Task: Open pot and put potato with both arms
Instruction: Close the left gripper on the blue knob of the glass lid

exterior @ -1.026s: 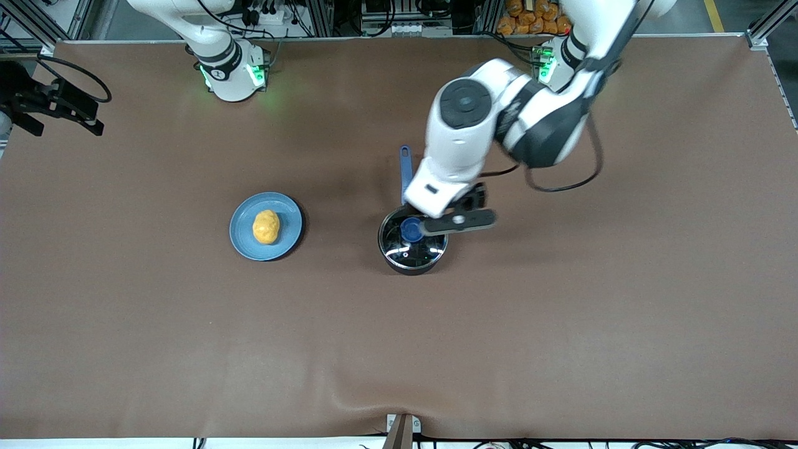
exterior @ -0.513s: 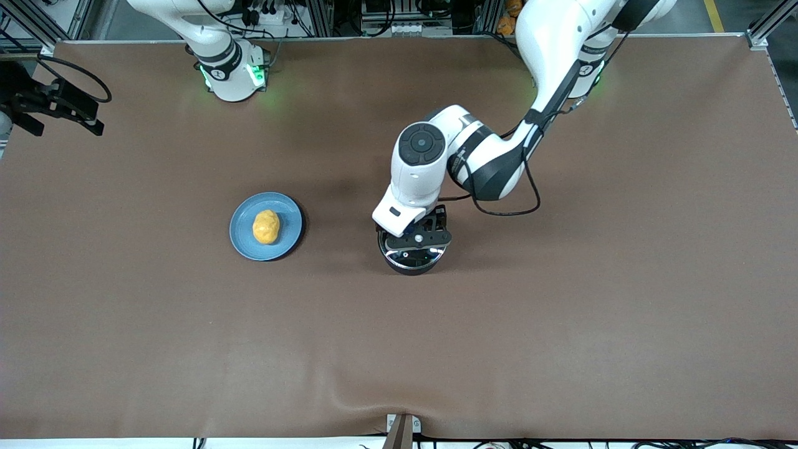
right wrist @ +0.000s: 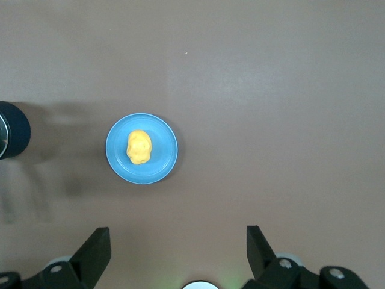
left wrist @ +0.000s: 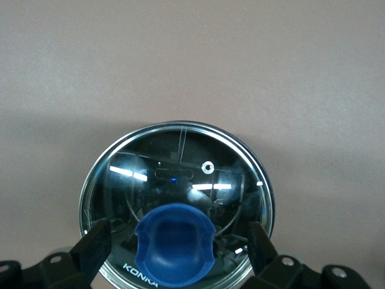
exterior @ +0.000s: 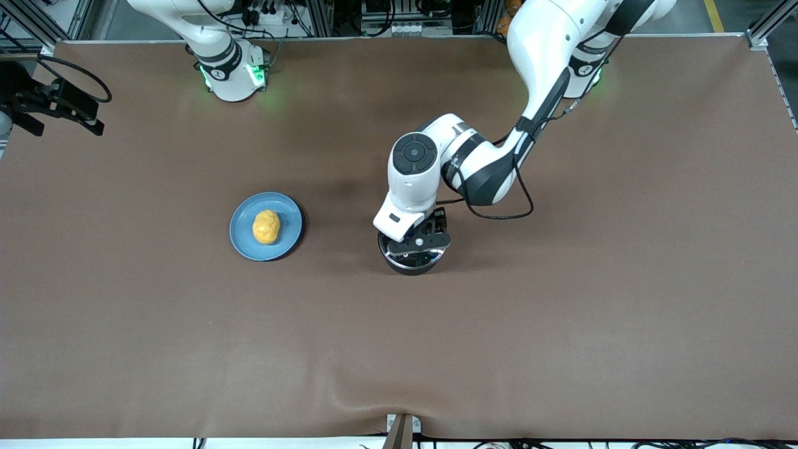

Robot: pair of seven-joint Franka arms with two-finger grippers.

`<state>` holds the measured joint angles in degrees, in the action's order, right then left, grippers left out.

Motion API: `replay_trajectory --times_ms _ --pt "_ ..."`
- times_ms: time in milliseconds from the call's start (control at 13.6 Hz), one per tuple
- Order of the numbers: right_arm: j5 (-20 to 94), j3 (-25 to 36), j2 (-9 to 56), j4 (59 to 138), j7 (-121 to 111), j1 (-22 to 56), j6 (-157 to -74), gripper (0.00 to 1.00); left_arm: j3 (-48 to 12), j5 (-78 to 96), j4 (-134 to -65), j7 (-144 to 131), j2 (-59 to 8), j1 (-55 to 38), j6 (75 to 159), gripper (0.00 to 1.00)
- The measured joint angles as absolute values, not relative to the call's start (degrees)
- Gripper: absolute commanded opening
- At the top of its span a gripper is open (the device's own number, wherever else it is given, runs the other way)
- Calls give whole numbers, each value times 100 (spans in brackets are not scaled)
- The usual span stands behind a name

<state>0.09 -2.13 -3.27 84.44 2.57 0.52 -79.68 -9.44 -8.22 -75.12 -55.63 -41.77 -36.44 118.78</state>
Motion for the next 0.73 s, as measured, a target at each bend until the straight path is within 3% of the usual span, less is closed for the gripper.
replay_trajectory --times_ms 366,733 --pt "9 -213 -245 8444 257 52 -7966 100 -943 -825 -7519 -5614 -4207 -3688 11779 100" --pt "9 -212 -208 8447 257 52 -7951 100 -934 -826 -7547 -5617 -4231 -3688 11695 90"
